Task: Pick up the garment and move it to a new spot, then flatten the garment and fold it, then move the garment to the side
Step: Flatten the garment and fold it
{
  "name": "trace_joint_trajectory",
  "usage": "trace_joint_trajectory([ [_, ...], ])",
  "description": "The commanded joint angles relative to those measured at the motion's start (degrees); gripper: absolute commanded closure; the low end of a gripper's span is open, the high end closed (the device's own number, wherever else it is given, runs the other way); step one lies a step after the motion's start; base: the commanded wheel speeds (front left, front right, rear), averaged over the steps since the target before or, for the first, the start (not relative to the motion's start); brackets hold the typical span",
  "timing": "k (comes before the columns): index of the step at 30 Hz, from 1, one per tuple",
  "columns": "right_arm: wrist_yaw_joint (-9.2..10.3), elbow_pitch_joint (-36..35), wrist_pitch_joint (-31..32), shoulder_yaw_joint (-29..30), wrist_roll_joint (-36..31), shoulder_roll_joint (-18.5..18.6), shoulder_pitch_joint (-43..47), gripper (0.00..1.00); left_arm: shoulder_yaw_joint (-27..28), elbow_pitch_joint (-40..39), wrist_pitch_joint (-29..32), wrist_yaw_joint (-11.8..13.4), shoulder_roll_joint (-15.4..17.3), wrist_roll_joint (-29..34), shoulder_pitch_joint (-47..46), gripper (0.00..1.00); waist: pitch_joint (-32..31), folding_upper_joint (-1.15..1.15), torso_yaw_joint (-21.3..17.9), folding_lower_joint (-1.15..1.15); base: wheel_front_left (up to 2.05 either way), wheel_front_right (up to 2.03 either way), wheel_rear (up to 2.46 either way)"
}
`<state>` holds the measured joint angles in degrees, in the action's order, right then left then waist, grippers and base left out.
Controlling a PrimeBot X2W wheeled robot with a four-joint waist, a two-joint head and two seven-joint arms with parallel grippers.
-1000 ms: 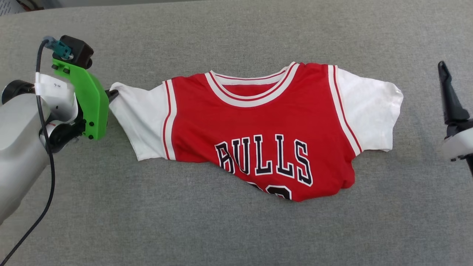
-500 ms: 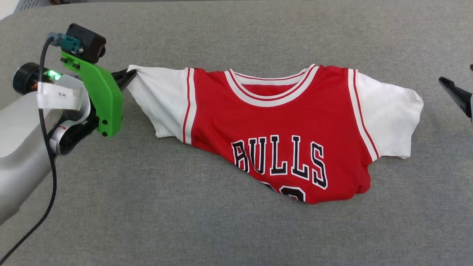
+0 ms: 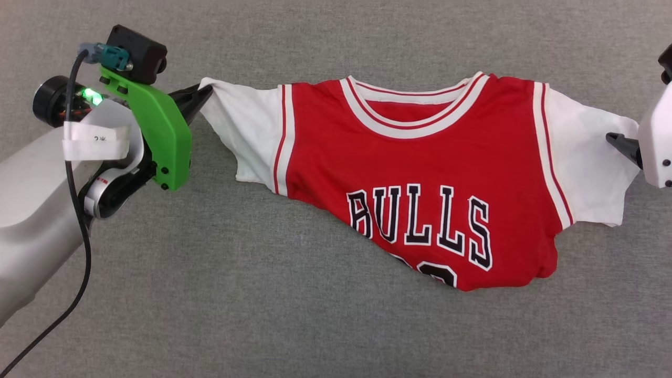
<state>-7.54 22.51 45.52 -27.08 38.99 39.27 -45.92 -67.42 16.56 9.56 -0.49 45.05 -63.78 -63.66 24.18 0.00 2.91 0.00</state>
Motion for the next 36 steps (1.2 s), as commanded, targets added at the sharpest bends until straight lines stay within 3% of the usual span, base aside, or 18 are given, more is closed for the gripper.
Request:
trace_joint_trajectory([
  [1, 0.05, 1.23, -0.54, -0.77, -0.38, -0.40, -0.82, 0.00, 0.39, -0.02, -0.42, 0.39, -0.40, 0.38, -1.04, 1.00, 1.77, 0.00, 1.47, 0.00, 0.00, 0.00, 0.00],
  [8, 0.05, 7.02, 0.02, -5.64, 1.24, -0.38, 0.94, 0.00, 0.46, 0.90, -1.15, -0.01, -1.49, 0.69, -1.69, 1.00, 2.87, 0.00, 2.42, 0.00, 0.00, 0.00, 0.00],
  [10, 0.05, 7.21, -1.25, -6.00, 2.53, -0.67, 1.10, 1.00, 0.42, 1.46, -1.37, -0.16, -1.49, 0.55, -1.39, 1.00, 2.31, 0.00, 2.17, 0.00, 0.00, 0.00, 0.00],
  [22, 0.05, 1.25, -19.11, -3.33, 4.26, 2.34, -2.21, 1.00, 1.33, 2.19, -6.09, 0.17, -0.17, 1.37, -0.08, 1.00, -6.05, 0.00, 0.16, 0.00, 0.00, 0.00, 0.00],
  [29, 0.05, -4.95, -29.59, 2.29, 2.31, 3.60, -1.42, 1.00, 3.93, -4.14, -12.41, 2.88, 2.08, 4.00, -1.11, 1.00, -10.35, 0.00, -0.70, 0.00, 0.00, 0.00, 0.00],
  [36, 0.05, -10.97, -35.71, 10.27, -3.31, 0.55, -0.23, 1.00, 7.20, -11.93, -17.05, 7.75, 3.82, 6.96, -3.52, 1.00, -12.53, 0.00, -1.61, 0.00, 0.00, 0.00, 0.00],
])
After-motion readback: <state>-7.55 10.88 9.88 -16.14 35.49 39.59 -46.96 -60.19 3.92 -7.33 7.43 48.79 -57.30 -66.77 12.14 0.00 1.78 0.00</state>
